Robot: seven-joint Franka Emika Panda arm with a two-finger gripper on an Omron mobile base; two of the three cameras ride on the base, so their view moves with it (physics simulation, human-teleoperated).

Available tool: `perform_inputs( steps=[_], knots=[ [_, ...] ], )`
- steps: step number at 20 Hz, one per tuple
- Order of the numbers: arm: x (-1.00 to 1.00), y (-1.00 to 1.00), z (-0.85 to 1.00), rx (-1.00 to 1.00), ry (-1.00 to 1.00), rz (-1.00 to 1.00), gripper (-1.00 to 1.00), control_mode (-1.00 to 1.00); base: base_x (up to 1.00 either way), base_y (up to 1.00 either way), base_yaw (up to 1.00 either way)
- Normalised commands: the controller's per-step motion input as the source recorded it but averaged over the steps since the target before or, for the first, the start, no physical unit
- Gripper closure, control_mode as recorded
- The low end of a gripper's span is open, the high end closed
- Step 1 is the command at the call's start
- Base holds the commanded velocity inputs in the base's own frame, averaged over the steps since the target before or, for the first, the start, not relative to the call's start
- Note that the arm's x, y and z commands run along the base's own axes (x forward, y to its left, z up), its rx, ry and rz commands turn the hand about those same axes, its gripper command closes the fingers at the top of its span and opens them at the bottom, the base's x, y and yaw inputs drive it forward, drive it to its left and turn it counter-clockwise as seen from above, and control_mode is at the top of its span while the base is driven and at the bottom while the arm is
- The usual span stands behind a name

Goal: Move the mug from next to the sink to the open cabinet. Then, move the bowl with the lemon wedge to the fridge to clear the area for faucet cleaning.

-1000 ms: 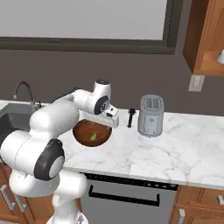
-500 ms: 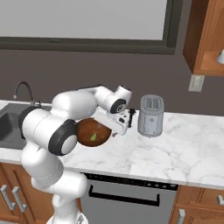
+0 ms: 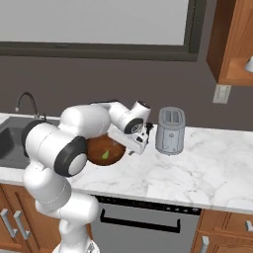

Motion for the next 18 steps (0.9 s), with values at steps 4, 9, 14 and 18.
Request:
perform_inputs(
  steps=[4, 9, 14, 18],
  knots=[
    [-0.02, 0.0, -0.35, 0.01, -0.03, 0.0, -1.0, -1.0, 0.0, 0.0, 0.0],
    [0.01, 0.17, -0.26, 0.01, 0.0, 0.0, -1.0, -1.0, 0.0, 0.0, 0.0],
    [0.08, 0.24, -0.14, 0.05, 0.0, 0.0, 1.0, -1.0, 0.0, 0.0, 0.0],
    [0.0, 0.04, -0.01, 0.06, 0.0, 0.0, 1.0, -1.0, 0.0, 0.0, 0.0]
  ],
)
